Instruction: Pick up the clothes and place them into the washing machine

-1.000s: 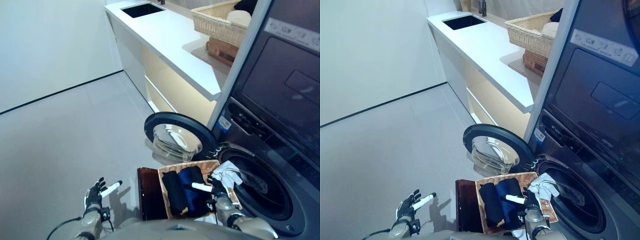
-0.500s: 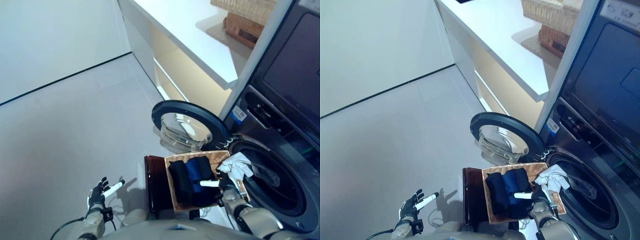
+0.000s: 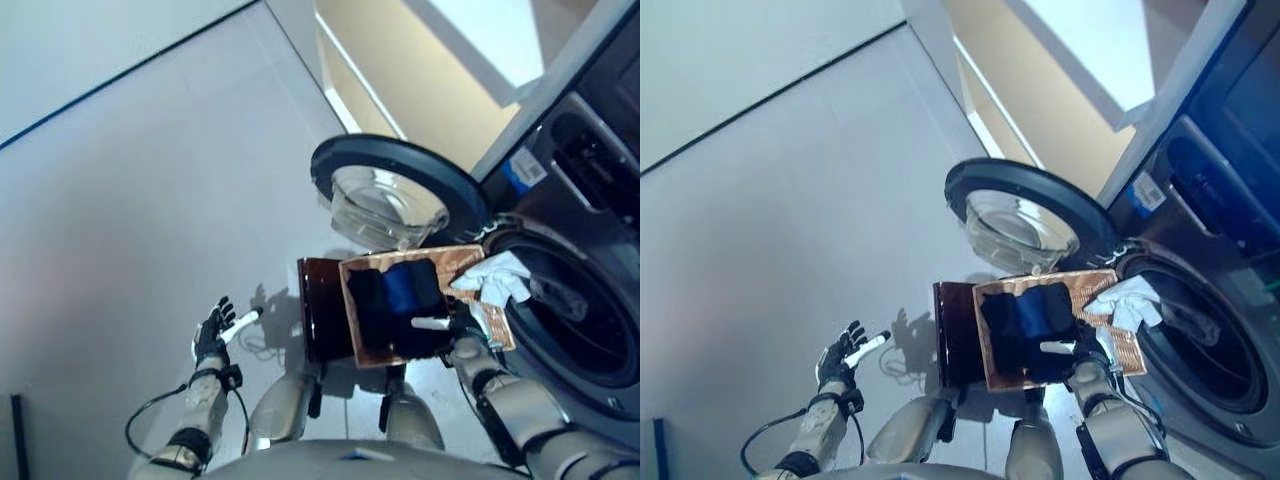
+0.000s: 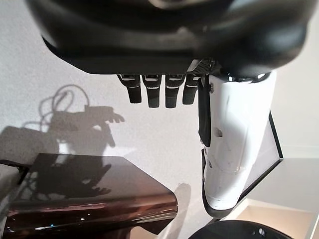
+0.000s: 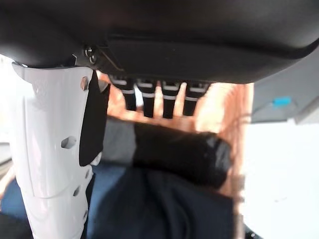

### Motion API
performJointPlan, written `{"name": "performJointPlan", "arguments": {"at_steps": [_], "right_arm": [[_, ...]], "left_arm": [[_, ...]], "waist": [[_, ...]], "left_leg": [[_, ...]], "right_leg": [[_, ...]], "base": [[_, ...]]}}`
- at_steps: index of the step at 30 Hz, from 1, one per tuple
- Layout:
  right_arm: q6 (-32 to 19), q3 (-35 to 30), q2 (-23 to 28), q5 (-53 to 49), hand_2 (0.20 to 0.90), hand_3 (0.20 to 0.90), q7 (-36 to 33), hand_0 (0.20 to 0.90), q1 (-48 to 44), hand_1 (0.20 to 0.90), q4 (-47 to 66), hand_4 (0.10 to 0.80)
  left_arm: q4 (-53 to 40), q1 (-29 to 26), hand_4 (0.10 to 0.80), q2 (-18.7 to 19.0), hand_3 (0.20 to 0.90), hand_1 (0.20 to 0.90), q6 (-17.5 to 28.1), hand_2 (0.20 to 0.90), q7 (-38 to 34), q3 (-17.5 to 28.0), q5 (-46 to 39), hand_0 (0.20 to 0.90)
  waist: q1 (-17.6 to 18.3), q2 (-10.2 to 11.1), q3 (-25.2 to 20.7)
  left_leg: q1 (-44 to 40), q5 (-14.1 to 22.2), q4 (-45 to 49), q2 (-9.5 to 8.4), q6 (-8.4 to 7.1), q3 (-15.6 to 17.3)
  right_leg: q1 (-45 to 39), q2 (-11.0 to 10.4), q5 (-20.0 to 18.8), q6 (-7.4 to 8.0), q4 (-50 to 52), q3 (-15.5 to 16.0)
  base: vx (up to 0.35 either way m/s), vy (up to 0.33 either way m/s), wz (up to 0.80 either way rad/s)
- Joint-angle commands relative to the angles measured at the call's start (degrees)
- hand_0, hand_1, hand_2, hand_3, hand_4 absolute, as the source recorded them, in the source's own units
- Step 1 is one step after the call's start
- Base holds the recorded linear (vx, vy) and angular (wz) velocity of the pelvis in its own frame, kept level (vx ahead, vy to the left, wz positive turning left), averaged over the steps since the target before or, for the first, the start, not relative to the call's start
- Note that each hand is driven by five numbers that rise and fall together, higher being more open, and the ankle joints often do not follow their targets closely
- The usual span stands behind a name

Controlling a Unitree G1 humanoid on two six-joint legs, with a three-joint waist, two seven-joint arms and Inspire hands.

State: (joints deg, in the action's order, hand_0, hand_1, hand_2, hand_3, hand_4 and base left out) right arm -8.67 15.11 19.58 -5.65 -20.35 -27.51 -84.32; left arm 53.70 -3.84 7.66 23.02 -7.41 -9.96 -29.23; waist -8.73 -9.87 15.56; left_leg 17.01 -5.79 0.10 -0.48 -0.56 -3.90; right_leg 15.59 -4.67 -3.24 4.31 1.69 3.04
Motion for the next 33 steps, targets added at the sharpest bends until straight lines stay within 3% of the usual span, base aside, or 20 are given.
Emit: {"name": "performJointPlan", "arguments": {"at_steps": [1,9,19,28,33], "right_arm": [[-0.9,1.0,2.4,-1.9,0.900,0.900,-4.1,0.900,-5.0,0.900,-0.6,0.800],[0.4,2.5,4.7,-0.7,0.900,0.900,-5.8,0.900,-10.3,0.900,-3.0,0.800],[1.7,2.9,7.3,0.6,0.900,0.900,-6.2,0.900,-13.7,0.900,-4.6,0.800],[2.4,2.2,7.7,0.4,0.900,0.900,-5.2,0.900,-12.7,0.900,-5.2,0.800],[2.0,2.6,6.7,0.6,0.900,0.900,-5.2,0.900,-13.0,0.900,-4.9,0.800]], "left_arm": [[-5.7,-0.6,0.800,1.6,0.900,0.900,5.1,0.900,-0.1,0.5,-2.2,0.900],[-12.9,0.2,0.800,1.3,0.900,0.900,5.6,0.900,0.2,-0.6,-3.3,0.900],[-17.1,0.3,0.800,1.7,0.900,0.900,5.7,0.900,-0.2,-1.7,-2.8,0.900],[-18.2,0.7,0.800,2.2,0.900,0.900,5.1,0.900,-0.5,-1.2,-1.3,0.900],[-17.7,0.4,0.800,2.7,0.900,0.900,4.8,0.900,-0.9,-1.7,0.8,0.900]], "waist": [[-1.2,2.1,0.8],[-3.2,0.7,2.2],[-6.5,-0.2,3.3],[-9.1,0.4,2.8],[-10.4,1.7,2.5]], "left_leg": [[7.7,0.8,5.1,-2.13,-1.73,-0.4],[13.6,0.1,6.5,-2.71,-1.80,-1.1],[18.2,-0.6,7.8,-3.91,-2.21,-3.8],[19.7,-0.7,8.9,-5.08,-2.67,-6.6],[19.8,-0.3,9.5,-5.38,-2.53,-7.3]], "right_leg": [[0.2,-4.1,0.5,1.45,1.3,-0.9],[5.6,-4.3,0.8,1.40,3.6,-0.2],[8.7,-5.2,2.5,1.51,6.4,3.0],[8.5,-5.8,4.2,1.43,8.1,6.3],[7.5,-5.9,4.8,1.47,8.3,7.5]], "base": [[-0.005,0.010,0.08],[-0.004,0.008,0.02],[0.001,-0.006,0.17],[0.040,-0.029,0.34],[0.055,-0.001,0.16]]}}
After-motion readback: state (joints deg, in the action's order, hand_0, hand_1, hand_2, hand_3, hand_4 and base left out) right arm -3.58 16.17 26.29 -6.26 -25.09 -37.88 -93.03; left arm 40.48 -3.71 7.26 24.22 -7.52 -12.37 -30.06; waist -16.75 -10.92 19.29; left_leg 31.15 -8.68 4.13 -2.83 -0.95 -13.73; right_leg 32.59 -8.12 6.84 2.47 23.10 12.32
